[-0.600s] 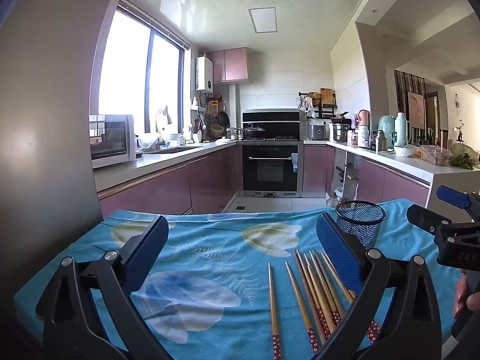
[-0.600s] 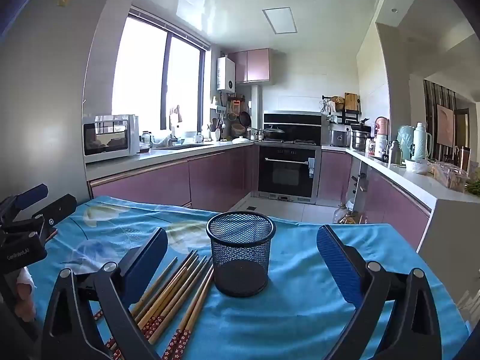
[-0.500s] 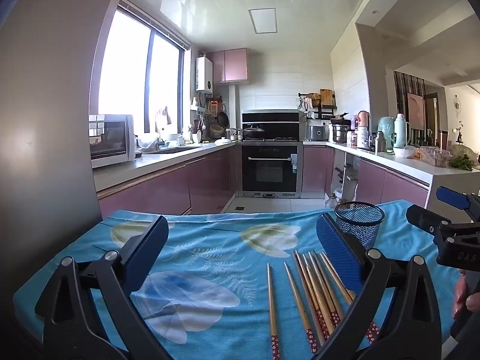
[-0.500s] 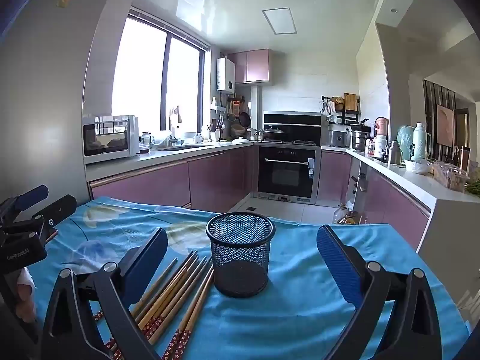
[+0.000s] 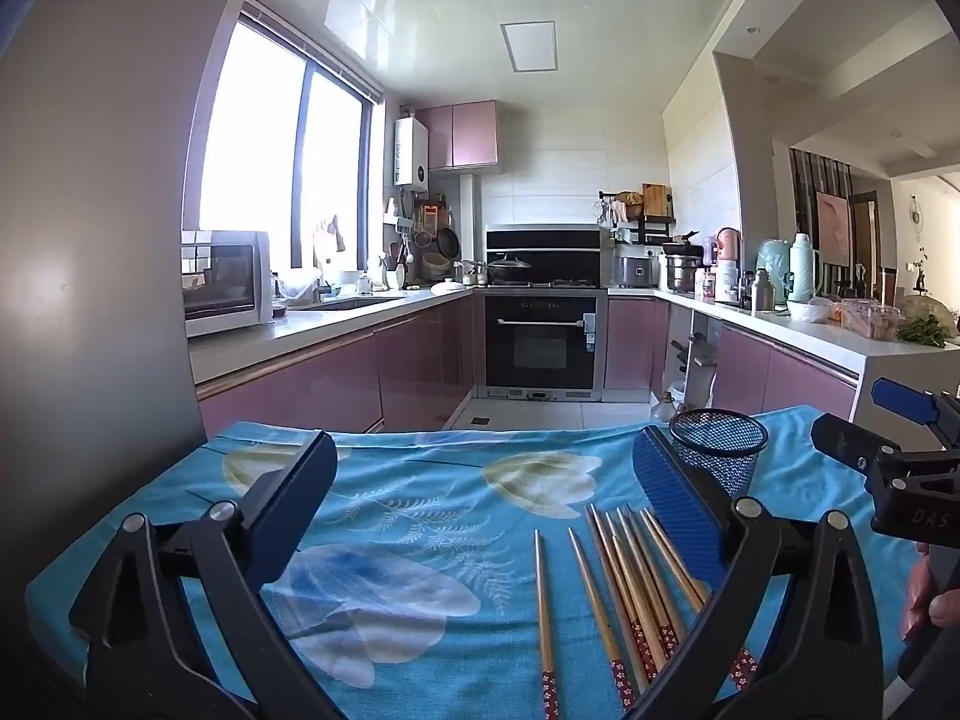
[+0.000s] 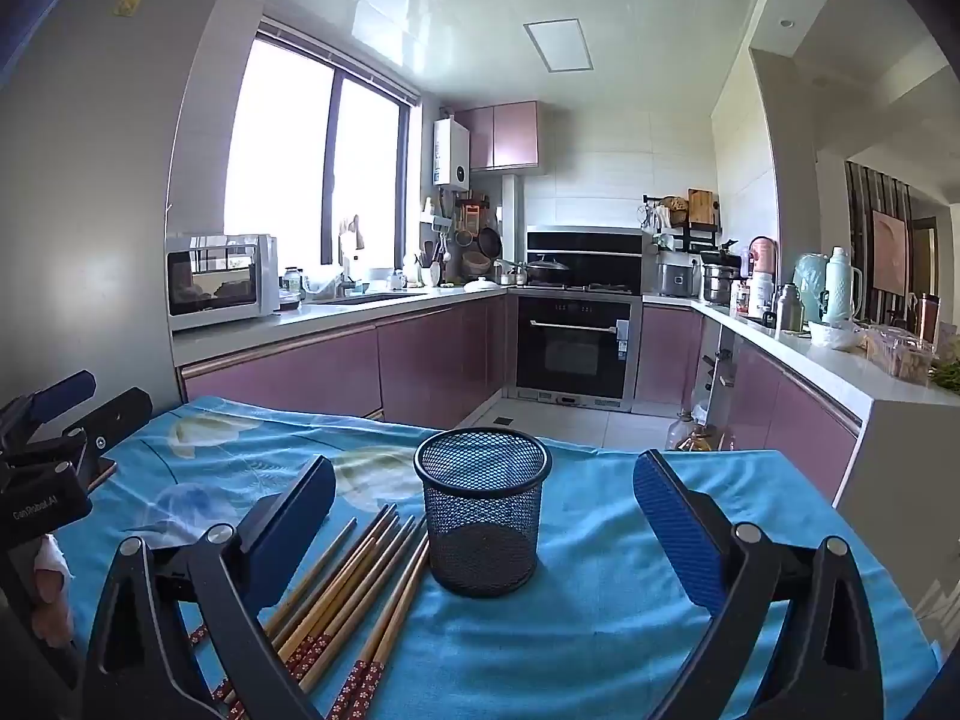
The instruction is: Organize utensils
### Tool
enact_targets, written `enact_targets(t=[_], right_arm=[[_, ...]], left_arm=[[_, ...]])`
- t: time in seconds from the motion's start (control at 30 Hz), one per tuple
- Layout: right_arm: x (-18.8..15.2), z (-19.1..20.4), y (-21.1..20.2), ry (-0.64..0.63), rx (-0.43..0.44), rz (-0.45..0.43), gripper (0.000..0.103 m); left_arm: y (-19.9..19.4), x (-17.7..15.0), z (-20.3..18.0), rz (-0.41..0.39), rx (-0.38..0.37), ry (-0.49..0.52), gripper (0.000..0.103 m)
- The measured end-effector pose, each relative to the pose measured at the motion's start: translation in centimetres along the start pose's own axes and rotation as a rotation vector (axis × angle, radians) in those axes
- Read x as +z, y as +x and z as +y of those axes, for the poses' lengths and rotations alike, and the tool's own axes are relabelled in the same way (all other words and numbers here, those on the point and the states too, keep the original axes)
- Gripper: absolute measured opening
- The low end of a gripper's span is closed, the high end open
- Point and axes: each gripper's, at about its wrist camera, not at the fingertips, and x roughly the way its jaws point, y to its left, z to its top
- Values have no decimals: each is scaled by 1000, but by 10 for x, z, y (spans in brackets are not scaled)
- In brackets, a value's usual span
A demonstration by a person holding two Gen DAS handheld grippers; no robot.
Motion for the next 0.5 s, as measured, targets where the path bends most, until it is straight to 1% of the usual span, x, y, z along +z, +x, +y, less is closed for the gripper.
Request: enact_targets(t=[0.5], right_arm=[[2, 0, -6, 3, -7, -20, 96]], left_arm=[[-8, 0, -3, -2, -9, -10, 97]])
